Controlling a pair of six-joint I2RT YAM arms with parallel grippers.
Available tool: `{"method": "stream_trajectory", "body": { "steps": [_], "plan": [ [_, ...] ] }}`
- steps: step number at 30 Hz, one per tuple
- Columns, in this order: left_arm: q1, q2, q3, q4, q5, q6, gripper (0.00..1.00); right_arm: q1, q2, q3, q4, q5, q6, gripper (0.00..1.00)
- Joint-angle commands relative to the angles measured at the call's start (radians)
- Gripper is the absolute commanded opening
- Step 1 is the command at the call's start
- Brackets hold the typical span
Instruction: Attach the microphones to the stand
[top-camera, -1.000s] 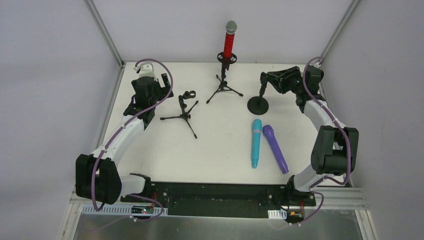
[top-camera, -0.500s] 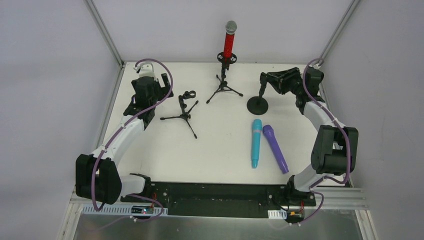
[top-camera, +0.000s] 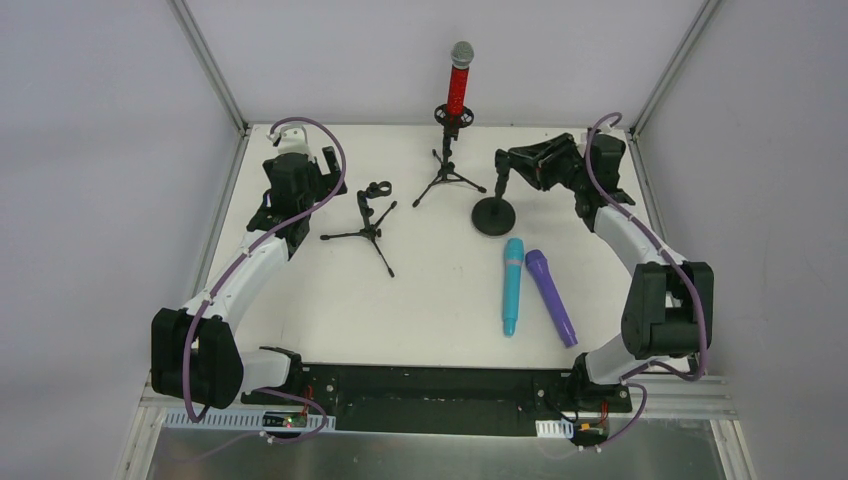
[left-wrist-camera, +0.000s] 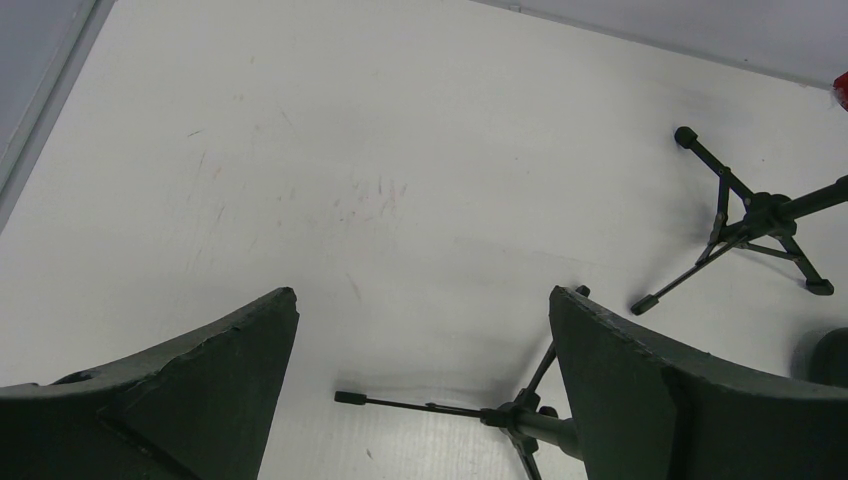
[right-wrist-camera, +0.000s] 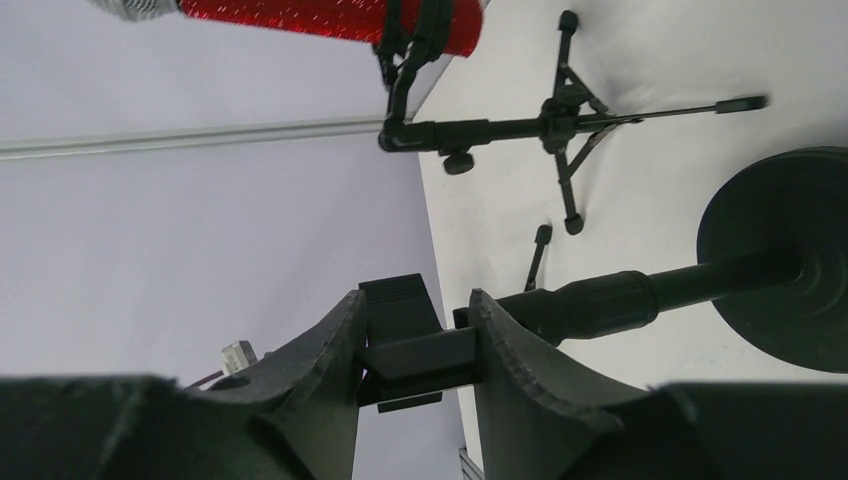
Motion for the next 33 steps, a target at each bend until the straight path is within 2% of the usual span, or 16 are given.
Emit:
{"method": "stream_trajectory", "body": {
  "steps": [1,12,19,25,33],
  "plan": [
    [0.001,-0.01,0.005,0.038,0.02,0.014,0.96,0.041,-0.127,0.031,0.077,-0.039,0.023,0.0],
    [0.001,-0.011,0.004,0.038,0.024,0.013,0.95,0.151,-0.213,-0.012,0.062,0.012,0.049,0.0],
    [0.001,-0.011,0.005,0.038,0.029,0.013,0.95,0.282,-0.257,-0.083,0.066,0.114,0.049,0.0],
    [0.001,-0.01,0.004,0.038,0.032,0.012,0.95,0.375,-0.234,-0.108,0.077,0.142,0.046,0.0],
    [0.001,-0.009,0.006,0.038,0.037,0.013,0.95,0.402,-0.197,-0.126,0.101,0.127,0.053,0.0]
  ]
}}
